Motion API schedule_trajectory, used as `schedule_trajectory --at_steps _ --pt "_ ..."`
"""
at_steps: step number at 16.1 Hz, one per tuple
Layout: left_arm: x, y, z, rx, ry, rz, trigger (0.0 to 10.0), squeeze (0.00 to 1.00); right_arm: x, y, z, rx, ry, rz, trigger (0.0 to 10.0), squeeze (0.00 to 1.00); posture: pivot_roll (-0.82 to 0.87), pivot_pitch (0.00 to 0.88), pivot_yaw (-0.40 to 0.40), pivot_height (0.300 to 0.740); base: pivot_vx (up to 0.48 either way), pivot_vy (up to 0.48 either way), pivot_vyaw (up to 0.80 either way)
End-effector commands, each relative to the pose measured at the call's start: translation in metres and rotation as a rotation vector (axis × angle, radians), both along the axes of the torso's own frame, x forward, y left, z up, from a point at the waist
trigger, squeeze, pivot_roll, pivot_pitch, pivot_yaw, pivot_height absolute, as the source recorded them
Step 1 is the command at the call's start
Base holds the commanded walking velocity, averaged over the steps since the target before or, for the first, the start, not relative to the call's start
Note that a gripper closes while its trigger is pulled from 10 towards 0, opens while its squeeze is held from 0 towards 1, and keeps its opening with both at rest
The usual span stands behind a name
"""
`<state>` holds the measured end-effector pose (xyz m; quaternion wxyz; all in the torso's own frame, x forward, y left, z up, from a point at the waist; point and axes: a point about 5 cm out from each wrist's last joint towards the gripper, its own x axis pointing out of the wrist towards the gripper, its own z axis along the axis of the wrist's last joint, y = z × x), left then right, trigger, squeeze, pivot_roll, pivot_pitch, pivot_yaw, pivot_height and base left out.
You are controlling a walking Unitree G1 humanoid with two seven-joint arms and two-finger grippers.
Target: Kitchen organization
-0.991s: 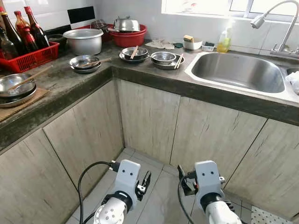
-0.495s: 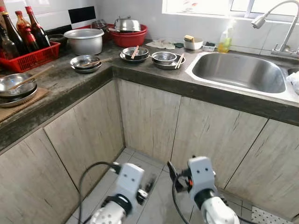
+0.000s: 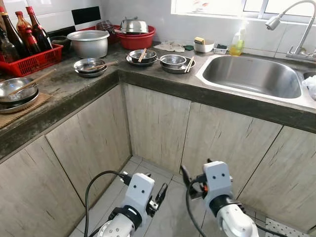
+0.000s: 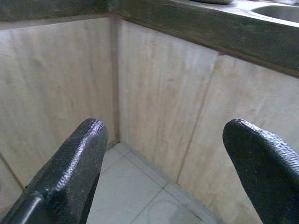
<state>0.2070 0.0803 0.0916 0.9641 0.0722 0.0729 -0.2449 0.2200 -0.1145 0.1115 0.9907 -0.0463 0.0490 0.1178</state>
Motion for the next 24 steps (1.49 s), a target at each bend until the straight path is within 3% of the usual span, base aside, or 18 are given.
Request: schedule_trajectory --at_steps 1,7,11,22,24 --pt "0.002 0.004 0.006 -0.01 -0.03 0.03 10.0 0.0 0.002 0.002 0.004 0.009 -0.022 0.018 10.0 0.0 0.01 0.0 -0.043 0.74 0.0 0.0 0.0" --pt "0.006 0.006 0.006 -0.014 -0.029 0.069 10.0 0.0 0.005 0.005 0.004 0.03 -0.028 0.042 10.0 0.0 0.01 0.0 -0.045 0.74 0.0 0.0 0.75" --pt "0.008 0.008 0.005 -0.021 -0.018 0.092 10.0 0.0 0.007 0.005 0.004 0.028 -0.025 0.033 10.0 0.0 0.01 0.0 -0.044 0.74 0.33 0.0 0.8" --pt "0.011 0.008 0.002 -0.014 0.006 0.11 10.0 0.0 0.008 0.005 -0.003 0.027 -0.011 0.023 10.0 0.0 0.02 0.0 -0.044 0.74 0.061 0.0 0.0" --pt "0.012 0.009 0.001 -0.007 0.013 0.125 10.0 0.0 0.009 0.004 -0.005 0.013 -0.003 0.012 10.0 0.0 0.02 0.0 -0.049 0.74 0.0 -0.232 0.8"
